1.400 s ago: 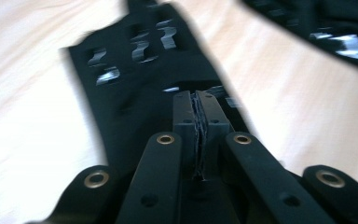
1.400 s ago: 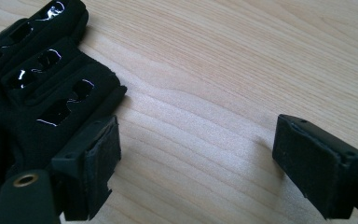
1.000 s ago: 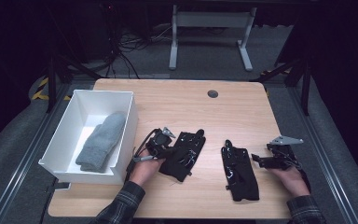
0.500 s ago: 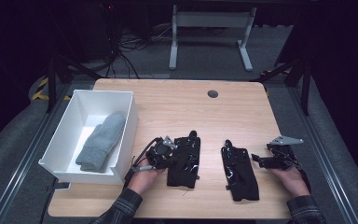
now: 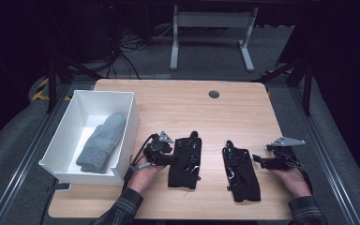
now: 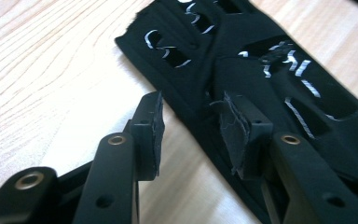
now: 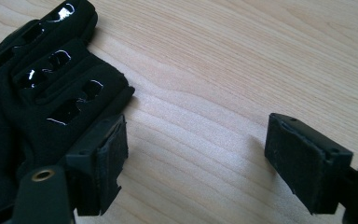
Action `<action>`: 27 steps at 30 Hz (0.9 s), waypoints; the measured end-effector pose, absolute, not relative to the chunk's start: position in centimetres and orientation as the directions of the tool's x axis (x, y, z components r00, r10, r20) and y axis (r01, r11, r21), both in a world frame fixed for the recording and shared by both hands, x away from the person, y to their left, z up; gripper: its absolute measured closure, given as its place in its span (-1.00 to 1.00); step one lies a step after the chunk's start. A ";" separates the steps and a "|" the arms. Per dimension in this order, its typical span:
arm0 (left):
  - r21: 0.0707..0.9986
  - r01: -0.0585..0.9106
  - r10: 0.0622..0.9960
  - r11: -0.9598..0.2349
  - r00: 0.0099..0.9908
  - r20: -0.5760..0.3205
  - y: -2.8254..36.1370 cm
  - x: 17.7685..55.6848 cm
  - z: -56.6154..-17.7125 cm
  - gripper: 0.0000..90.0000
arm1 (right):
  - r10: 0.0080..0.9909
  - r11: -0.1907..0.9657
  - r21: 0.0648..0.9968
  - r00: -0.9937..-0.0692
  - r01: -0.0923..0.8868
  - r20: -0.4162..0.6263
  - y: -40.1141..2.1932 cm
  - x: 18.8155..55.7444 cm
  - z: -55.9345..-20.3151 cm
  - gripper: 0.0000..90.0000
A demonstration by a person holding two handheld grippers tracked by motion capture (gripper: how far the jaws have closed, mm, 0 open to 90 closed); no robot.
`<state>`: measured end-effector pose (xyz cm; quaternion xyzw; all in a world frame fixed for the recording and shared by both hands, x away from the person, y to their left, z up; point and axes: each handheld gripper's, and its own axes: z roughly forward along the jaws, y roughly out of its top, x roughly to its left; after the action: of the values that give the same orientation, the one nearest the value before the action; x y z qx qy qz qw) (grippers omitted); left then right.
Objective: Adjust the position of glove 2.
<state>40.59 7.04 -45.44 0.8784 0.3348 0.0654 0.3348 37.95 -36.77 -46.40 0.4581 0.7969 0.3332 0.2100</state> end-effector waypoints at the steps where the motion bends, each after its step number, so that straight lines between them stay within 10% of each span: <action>1: 0.631 0.543 0.632 -0.554 0.768 -0.105 7.0 40.6 -45.5 0.33 | 0.869 0.359 0.724 -0.493 0.590 -0.029 -36.8 37.9 -46.4 -0.50; 9: 0.626 0.549 0.629 -0.553 0.769 -0.118 6.6 40.5 -45.7 0.62 | 0.862 0.363 0.730 -0.506 0.579 -0.027 -36.7 37.7 -46.2 -0.15; 20: 0.622 0.561 0.634 -0.547 0.762 -0.129 6.3 40.5 -45.7 0.88 | 0.773 0.423 0.751 -0.635 0.507 -0.006 -35.0 33.8 -44.3 0.98; 27: 0.617 0.567 0.637 -0.545 0.759 -0.135 6.3 40.5 -45.6 0.90 | 0.714 0.466 0.717 -0.698 0.519 0.041 -34.0 33.2 -45.0 1.00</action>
<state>40.51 6.34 -45.62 0.8773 0.3433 0.0528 0.3311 33.17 -34.00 -45.01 0.3646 0.8456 0.3663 0.1335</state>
